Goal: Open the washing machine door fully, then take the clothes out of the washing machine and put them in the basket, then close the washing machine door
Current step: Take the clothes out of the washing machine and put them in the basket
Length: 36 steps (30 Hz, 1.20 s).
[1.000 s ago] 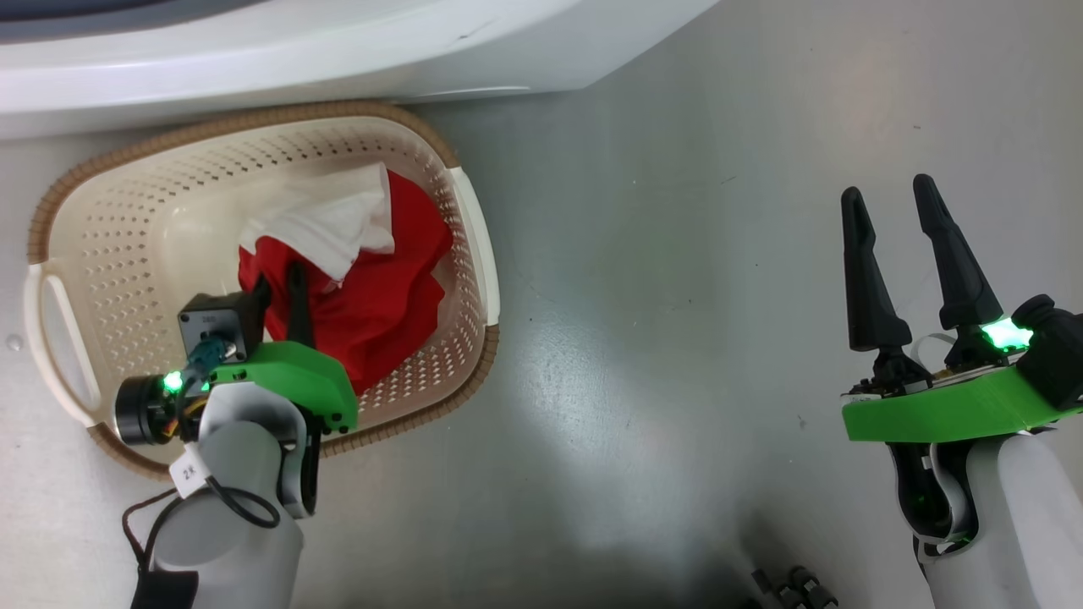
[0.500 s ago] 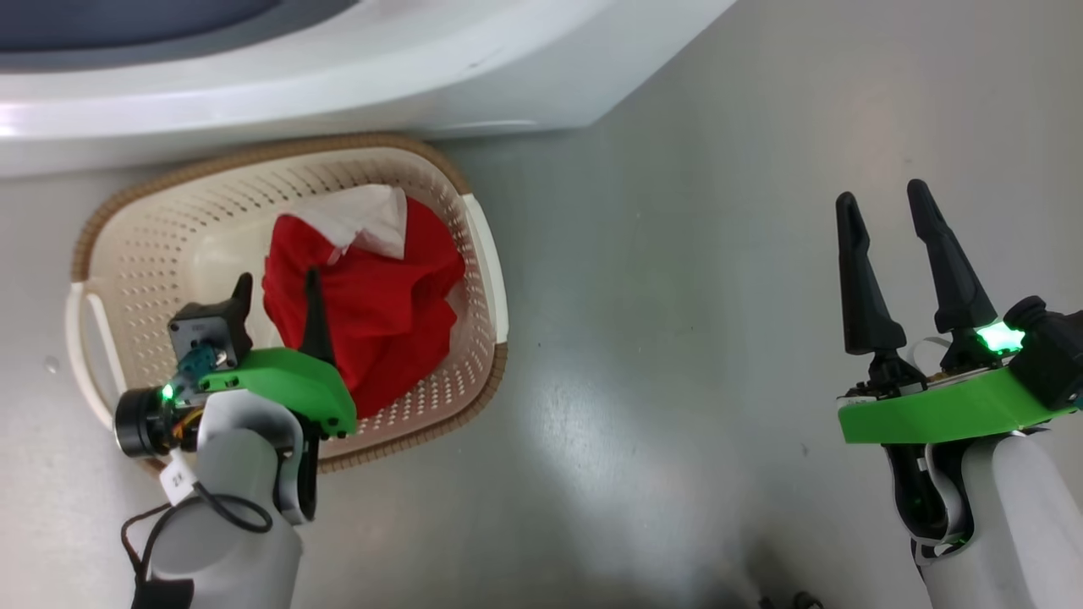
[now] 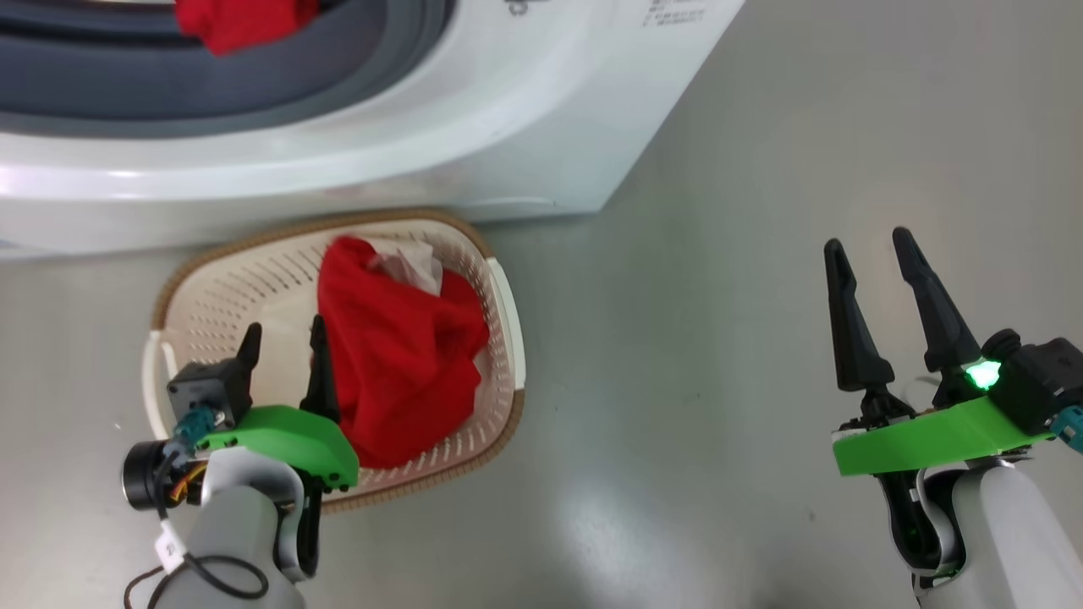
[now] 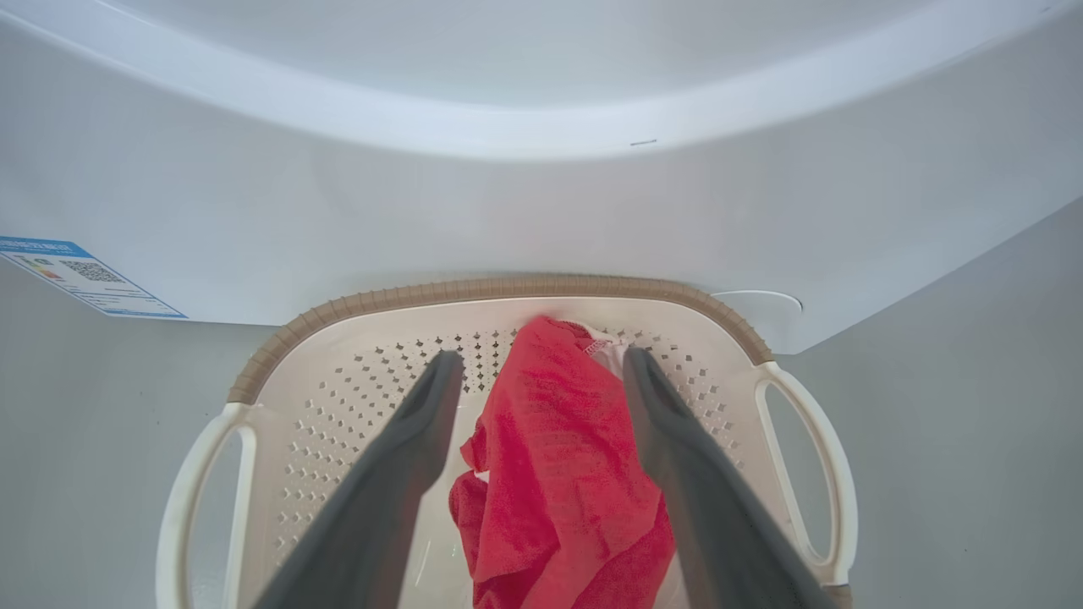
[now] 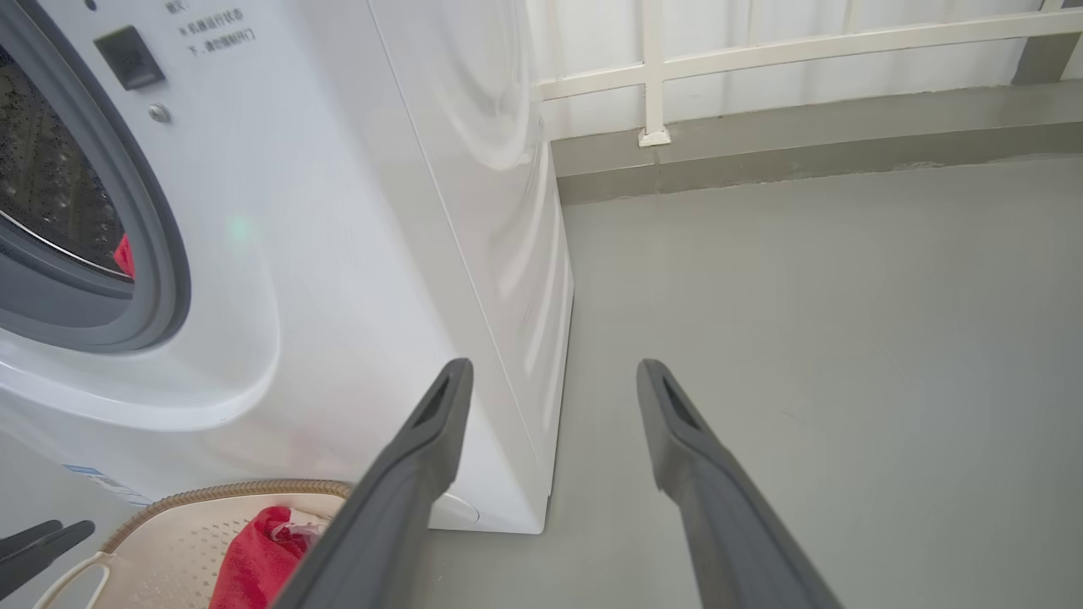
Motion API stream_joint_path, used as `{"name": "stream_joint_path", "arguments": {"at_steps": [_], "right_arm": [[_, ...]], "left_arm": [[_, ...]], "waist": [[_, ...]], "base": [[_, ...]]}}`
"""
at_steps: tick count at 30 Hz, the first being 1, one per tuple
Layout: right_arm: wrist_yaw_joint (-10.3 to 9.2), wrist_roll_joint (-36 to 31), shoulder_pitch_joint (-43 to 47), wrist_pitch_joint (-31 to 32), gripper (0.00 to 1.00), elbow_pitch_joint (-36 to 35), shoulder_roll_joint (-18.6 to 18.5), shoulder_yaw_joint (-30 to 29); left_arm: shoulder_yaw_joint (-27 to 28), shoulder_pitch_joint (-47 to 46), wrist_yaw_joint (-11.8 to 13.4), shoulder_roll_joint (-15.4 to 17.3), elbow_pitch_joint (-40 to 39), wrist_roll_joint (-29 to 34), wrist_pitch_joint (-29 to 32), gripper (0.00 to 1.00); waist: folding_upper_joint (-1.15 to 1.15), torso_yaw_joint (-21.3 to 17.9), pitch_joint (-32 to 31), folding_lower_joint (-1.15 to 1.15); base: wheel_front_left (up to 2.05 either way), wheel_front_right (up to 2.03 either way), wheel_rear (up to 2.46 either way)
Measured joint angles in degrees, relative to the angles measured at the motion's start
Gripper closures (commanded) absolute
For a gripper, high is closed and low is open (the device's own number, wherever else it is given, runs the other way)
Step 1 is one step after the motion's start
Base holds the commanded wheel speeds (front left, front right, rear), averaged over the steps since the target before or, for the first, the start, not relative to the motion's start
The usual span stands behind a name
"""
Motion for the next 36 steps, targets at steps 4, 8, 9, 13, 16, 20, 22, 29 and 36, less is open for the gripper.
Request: {"name": "stream_joint_path", "arguments": {"at_steps": [4, 8, 9, 13, 16, 20, 22, 29, 36], "right_arm": [[0.0, -0.04, 1.21, 0.0, 0.0, 0.45, 0.0, -0.05], [0.0, -0.27, 3.13, 0.0, 0.0, 1.09, 0.02, -0.15], [0.0, -0.36, 3.68, 0.0, 0.0, 1.19, 0.04, -0.18], [0.0, -0.44, 5.43, 0.0, 0.0, 1.58, 0.14, -0.16], [0.0, -0.53, 6.45, 0.0, 0.0, 1.78, 0.26, -0.15], [0.0, -0.59, 8.46, 0.0, 0.0, 1.93, 0.36, -0.21], [0.0, -0.6, 9.56, 0.0, 0.0, 1.99, 0.41, -0.26], [0.0, -0.99, 13.02, 0.0, 0.0, 2.08, 0.52, -1.42], [0.0, -1.01, 16.45, 0.0, 0.0, 1.88, 0.54, -1.59]], "left_arm": [[0.46, 1.82, -0.81, 0.0, -2.44, 0.26, 0.0, 0.0], [0.81, 4.02, -1.53, 0.0, -5.02, 0.91, 0.0, 0.0], [0.87, 4.69, -1.55, 0.0, -5.78, 1.2, 0.01, 0.0], [1.67, 7.4, -2.31, 0.01, -8.65, 2.0, 0.0, 0.0], [2.3, 9.53, -3.07, 0.02, -11.16, 2.71, 0.01, 0.0], [2.54, 12.25, -4.02, 0.04, -14.52, 3.5, 0.0, 0.0], [2.55, 13.71, -4.06, 0.05, -16.06, 3.85, 0.0, 0.0], [2.48, 18.59, -4.49, 0.1, -22.23, 4.5, 0.0, 0.0], [2.37, 23.98, -4.58, 0.15, -27.48, 7.1, 0.0, 0.0]], "waist": [[0.0, 0.52, -2.93, 0.0], [0.0, 1.08, -5.91, 0.0], [0.0, 1.21, -6.66, 0.0], [0.0, 1.67, -9.66, 0.0], [0.0, 1.88, -11.8, 0.0], [0.0, 2.08, -14.52, 0.0], [0.0, 2.19, -15.81, 0.0], [0.0, 2.71, -19.82, 0.0], [0.0, 3.47, -22.9, 0.0]], "base": [[0.0, 0.0, 0.0], [0.0, 0.0, 0.0], [0.0, 0.0, 0.0], [0.0, 0.0, 0.0], [0.0, 0.0, 0.0], [0.0, 0.0, 0.0], [0.0, 0.0, 0.0], [0.0, 0.0, 0.0], [0.0, 0.0, 0.0]]}}
